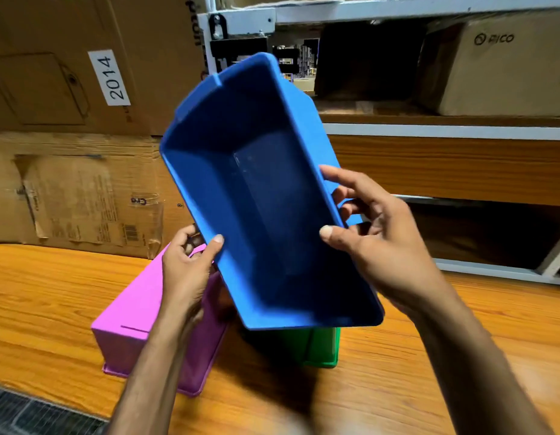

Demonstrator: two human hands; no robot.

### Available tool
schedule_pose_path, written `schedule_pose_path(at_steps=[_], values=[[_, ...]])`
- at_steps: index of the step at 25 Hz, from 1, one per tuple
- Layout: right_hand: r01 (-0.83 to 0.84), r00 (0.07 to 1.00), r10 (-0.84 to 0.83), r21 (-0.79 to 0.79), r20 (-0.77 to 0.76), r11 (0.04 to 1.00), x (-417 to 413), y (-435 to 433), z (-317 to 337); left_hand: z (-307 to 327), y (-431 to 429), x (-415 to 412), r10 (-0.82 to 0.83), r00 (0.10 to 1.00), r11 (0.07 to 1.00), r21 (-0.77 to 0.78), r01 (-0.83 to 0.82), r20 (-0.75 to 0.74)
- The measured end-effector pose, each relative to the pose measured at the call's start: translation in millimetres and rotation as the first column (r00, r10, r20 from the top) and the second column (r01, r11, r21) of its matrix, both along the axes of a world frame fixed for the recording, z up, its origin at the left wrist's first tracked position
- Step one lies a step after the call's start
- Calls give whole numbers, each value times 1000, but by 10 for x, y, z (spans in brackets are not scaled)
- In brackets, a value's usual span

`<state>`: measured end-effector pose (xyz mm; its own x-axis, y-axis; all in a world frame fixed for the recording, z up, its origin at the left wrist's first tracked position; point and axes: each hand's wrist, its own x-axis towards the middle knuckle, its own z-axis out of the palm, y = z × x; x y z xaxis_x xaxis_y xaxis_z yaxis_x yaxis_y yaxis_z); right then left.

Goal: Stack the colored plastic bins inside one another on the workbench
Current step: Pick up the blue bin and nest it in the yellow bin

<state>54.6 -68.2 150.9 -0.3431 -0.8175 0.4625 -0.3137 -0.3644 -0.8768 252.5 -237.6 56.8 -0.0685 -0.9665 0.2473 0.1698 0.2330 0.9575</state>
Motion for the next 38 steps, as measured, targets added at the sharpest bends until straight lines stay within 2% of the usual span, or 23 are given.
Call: schedule_pose_path(at_steps=[3,10,13,16,20,22,27,30,32,34,38], values=[[-46,992,44,11,115,999,-209,20,-20,101,104,-26,-18,1000,999,-38,17,-11],[11,967,-26,62,253,998,-646,255,-141,363,393,-164,-93,995,988,-123,97,38],[8,918,-69,154,391,988,-878,390,-150,543,544,-356,-176,984,983,-35,177,34],[-59,887,-74,271,456,961,-1139,527,-190,677,653,-595,-221,972,970,120,211,76],[-96,834,-110,339,541,936,-1394,793,-292,743,794,-846,-381,923,884,313,347,55],[-76,822,-133,339,554,938,-1500,941,-352,689,870,-965,-415,906,869,330,369,80],[103,841,-288,387,458,916,-1615,1371,-705,335,1187,-1148,-531,830,820,349,453,170],[164,853,-345,427,391,889,-1557,1827,-937,57,1396,-1116,-623,770,754,371,542,142],[148,855,-333,429,398,891,-1431,2165,-1093,-112,1532,-1052,-688,714,700,380,604,132],[149,836,-348,435,425,888,-1273,2520,-1272,-275,1710,-989,-744,659,639,402,656,107],[260,776,-457,439,435,860,-879,3199,-1523,-522,2120,-964,-808,587,553,399,732,42]])
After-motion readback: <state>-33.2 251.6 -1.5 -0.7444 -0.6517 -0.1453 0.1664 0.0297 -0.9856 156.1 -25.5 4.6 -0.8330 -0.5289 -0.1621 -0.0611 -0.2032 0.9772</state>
